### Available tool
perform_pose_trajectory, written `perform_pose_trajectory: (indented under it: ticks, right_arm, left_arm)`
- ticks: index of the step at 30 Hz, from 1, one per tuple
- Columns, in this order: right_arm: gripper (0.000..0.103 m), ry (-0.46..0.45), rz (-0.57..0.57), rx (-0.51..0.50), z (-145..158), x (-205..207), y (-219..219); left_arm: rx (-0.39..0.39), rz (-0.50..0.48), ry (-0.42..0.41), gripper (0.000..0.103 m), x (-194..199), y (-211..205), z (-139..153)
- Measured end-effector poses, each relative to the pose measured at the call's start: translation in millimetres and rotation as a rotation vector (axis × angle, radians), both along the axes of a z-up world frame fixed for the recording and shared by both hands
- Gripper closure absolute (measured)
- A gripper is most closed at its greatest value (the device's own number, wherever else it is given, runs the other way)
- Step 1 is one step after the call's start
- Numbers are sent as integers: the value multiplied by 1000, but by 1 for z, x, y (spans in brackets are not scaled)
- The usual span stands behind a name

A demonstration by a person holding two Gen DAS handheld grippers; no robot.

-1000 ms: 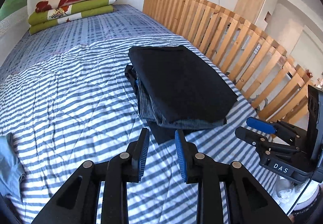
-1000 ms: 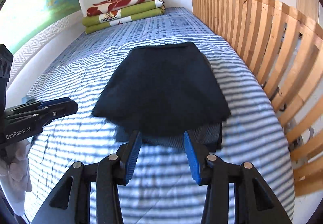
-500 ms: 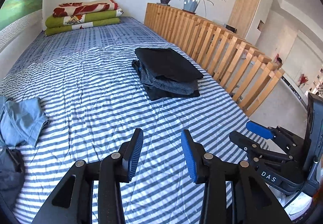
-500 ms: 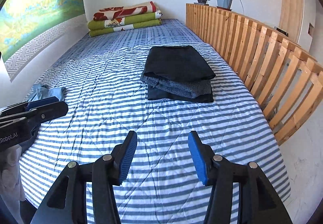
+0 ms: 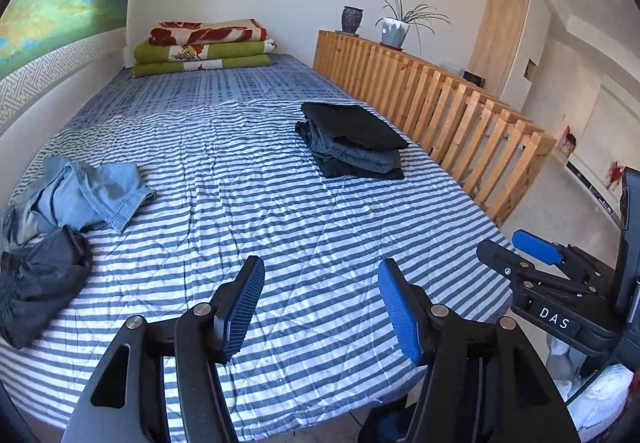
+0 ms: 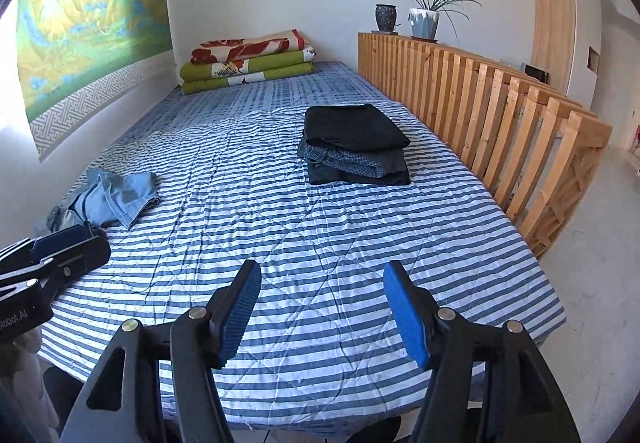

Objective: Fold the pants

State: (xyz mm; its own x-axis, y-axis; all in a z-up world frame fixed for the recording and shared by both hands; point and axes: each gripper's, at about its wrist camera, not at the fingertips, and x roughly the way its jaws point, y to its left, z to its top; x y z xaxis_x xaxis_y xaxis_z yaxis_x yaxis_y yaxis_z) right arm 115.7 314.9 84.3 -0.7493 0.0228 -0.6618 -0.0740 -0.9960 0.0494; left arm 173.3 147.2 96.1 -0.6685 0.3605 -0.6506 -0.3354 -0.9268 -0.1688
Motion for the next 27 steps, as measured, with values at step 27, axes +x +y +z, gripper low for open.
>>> perform_pose_trajectory:
  ticks: [27]
  right_arm:
    - [43, -1, 18, 52, -8, 17, -23]
  left_arm:
    - [-33, 60, -11, 31, 4, -20, -15]
